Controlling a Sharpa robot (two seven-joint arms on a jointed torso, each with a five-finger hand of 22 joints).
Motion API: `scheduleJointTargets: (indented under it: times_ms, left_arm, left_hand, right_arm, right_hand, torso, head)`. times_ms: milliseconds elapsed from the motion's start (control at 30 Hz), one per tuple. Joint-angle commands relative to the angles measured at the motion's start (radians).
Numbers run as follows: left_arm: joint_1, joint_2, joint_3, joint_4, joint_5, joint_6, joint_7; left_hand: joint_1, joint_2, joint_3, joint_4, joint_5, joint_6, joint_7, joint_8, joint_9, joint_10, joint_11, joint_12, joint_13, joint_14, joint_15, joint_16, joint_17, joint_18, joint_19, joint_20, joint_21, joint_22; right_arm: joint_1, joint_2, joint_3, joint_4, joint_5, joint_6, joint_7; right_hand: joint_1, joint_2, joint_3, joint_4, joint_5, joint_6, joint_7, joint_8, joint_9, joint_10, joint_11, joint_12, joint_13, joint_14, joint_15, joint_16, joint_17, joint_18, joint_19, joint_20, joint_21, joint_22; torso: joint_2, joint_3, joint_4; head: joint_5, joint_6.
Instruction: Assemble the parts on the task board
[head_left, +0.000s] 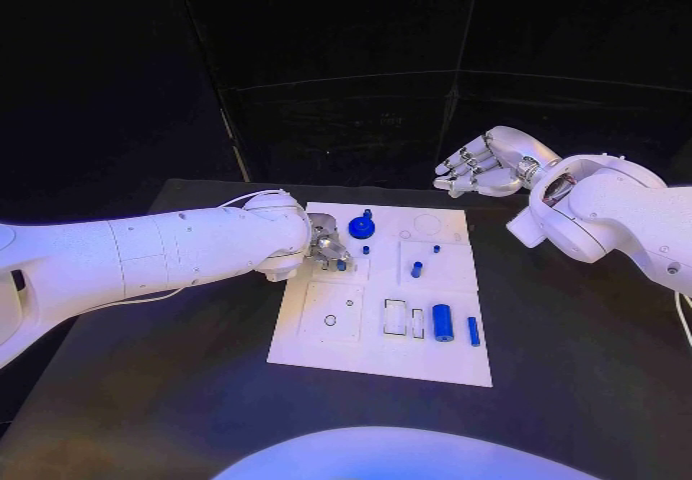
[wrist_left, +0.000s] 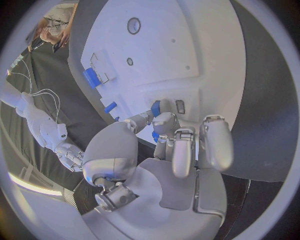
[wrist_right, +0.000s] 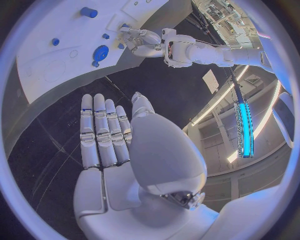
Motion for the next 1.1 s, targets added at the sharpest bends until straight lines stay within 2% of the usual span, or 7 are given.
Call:
scheduleJointTargets:
  times_ms: [33,433,600,800,900,1000,1100]
  left_arm:
    - [0.001,0.000,0.000,0.000,-0.004,0.013,-0.006]
    - [0.001,-0.012,0.001,0.014,-0.004,-0.034,-0.004]
    - [0.005,-0.016,0.011,0.020,-0.004,-0.051,-0.004]
    - [0.008,-0.020,0.056,0.032,-0.004,-0.055,-0.004]
    - [0.012,-0.030,0.087,0.043,-0.004,-0.035,-0.005]
    - [0.030,-0.043,0.108,0.049,-0.004,0.016,-0.008]
    - [0.057,-0.048,0.118,0.032,-0.004,0.070,-0.011]
  left_hand:
    - [-0.019,-0.013,-0.022,0.009,-0.008,0.009,0.006,-0.002,0.003,-0.003,0.001,0.005,0.000,0.106,-0.008,0.003,0.263,-0.015,-0.002,-0.007,0.004,0.002]
    - [-0.074,-0.048,-0.224,0.083,-0.047,0.020,0.001,-0.005,0.011,-0.001,-0.003,0.013,0.003,0.106,-0.011,0.003,0.263,-0.016,0.001,-0.011,0.004,0.007]
    - [-0.058,-0.047,-0.325,0.114,-0.048,0.021,-0.001,-0.008,0.014,-0.002,-0.004,0.014,0.004,0.106,-0.014,0.003,0.263,-0.016,0.001,-0.012,0.003,0.008]
    - [-0.024,-0.031,-0.389,0.132,-0.047,0.021,0.000,-0.011,0.017,-0.003,-0.004,0.015,0.002,0.106,-0.014,0.003,0.263,-0.016,0.002,-0.013,0.001,0.009]
    - [0.002,-0.025,-0.420,0.135,-0.046,0.017,0.002,-0.013,0.018,-0.007,-0.003,0.010,-0.003,0.106,-0.013,0.003,0.263,-0.015,-0.001,-0.013,-0.004,0.004]
    - [0.053,-0.017,-0.446,0.121,-0.045,-0.005,0.010,-0.029,0.014,-0.024,0.004,-0.012,-0.028,0.106,-0.008,0.003,0.263,-0.011,-0.008,-0.009,-0.018,-0.012]
    - [0.086,-0.009,-0.464,0.114,-0.046,-0.031,0.023,-0.054,0.002,-0.045,0.013,-0.039,-0.058,0.106,-0.001,0.003,0.263,-0.007,-0.020,-0.004,-0.037,-0.034]
  right_arm:
    - [0.002,0.000,0.001,0.003,-0.003,0.005,0.006]
    - [0.002,0.001,0.001,-0.001,-0.003,0.002,0.010]
    - [0.002,0.001,0.001,-0.001,-0.003,0.000,0.013]
    - [0.002,0.002,0.001,-0.003,-0.003,-0.002,0.016]
    - [0.001,0.002,0.001,-0.004,-0.003,-0.002,0.017]
    - [0.001,0.001,0.001,-0.005,-0.003,-0.003,0.017]
    - [0.001,0.001,0.001,-0.007,-0.003,-0.003,0.017]
  right_hand:
    - [0.006,0.002,-0.002,-0.001,0.004,-0.004,0.005,0.002,0.000,-0.005,-0.001,0.004,-0.001,-0.009,0.000,0.002,-0.001,0.002,-0.001,0.004,-0.004,-0.002]
    - [0.005,0.001,-0.004,0.000,0.000,-0.005,0.006,0.002,0.000,-0.007,0.000,0.005,-0.002,-0.012,0.001,0.002,-0.002,0.002,-0.001,0.004,-0.007,-0.003]
    - [-0.005,0.002,-0.016,0.002,-0.055,-0.007,0.007,0.003,0.001,-0.010,0.002,0.013,-0.001,-0.017,0.003,0.010,-0.005,0.003,0.003,0.007,-0.018,-0.009]
    - [-0.020,0.005,-0.032,0.002,-0.100,-0.009,0.008,0.005,0.001,-0.015,0.003,0.024,0.001,-0.020,0.004,0.017,-0.008,0.003,0.009,0.008,-0.028,-0.013]
    - [-0.024,0.006,-0.037,0.002,-0.113,-0.009,0.008,0.006,0.001,-0.016,0.003,0.027,0.001,-0.022,0.005,0.020,-0.009,0.003,0.011,0.009,-0.031,-0.015]
    - [-0.024,0.006,-0.037,0.002,-0.113,-0.009,0.008,0.006,0.001,-0.016,0.003,0.027,0.001,-0.022,0.005,0.020,-0.009,0.003,0.011,0.009,-0.031,-0.015]
    - [-0.024,0.007,-0.039,0.001,-0.116,-0.009,0.008,0.006,0.001,-0.017,0.003,0.028,0.001,-0.022,0.005,0.021,-0.009,0.003,0.012,0.009,-0.032,-0.015]
  torso:
    - [0.000,-0.0001,0.0000]
    - [0.000,-0.0010,0.0005]
    - [0.000,-0.0012,-0.0006]
    - [0.000,-0.0010,0.0002]
    - [0.000,0.0003,0.0000]
    - [0.000,0.0004,0.0011]
    - [0.000,0.0006,0.0018]
  head:
    - [-0.001,0.001]
    - [-0.004,0.006]
    - [-0.006,0.007]
    - [-0.008,0.009]
    - [-0.009,0.011]
    - [-0.011,0.013]
    - [-0.012,0.014]
